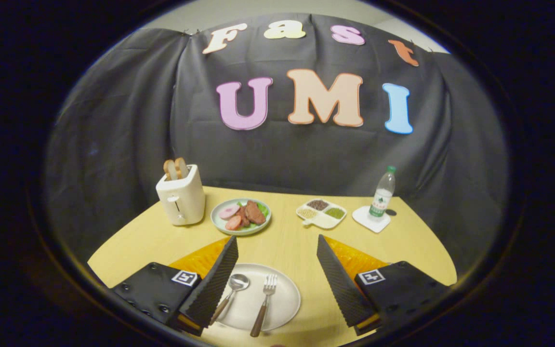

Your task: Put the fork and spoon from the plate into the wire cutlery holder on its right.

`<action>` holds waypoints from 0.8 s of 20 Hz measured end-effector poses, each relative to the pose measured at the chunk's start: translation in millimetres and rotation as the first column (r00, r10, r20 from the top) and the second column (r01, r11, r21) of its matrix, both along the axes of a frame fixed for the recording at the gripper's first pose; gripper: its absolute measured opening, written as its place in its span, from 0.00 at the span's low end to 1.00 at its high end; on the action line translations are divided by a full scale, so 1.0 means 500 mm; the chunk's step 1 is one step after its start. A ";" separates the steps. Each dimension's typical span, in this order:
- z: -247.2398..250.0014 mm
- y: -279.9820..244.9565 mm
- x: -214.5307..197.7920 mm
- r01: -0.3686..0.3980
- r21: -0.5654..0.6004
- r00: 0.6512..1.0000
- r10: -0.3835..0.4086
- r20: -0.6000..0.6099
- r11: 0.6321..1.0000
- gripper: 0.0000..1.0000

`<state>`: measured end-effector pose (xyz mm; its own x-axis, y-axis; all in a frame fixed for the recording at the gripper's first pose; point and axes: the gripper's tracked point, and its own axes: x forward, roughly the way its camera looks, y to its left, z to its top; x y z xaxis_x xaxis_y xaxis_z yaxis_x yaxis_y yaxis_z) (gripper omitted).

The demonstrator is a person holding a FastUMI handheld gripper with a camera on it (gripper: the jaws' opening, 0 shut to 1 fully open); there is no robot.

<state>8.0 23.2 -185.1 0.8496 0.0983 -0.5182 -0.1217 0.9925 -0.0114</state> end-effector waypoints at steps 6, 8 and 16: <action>-0.105 0.010 -0.030 -0.033 -0.033 0.989 0.028 -0.147 0.999 1.00; -0.137 0.011 -0.041 -0.043 -0.047 0.981 0.034 -0.189 0.998 1.00; -0.245 0.011 -0.079 -0.099 -0.091 0.942 0.063 -0.331 0.991 1.00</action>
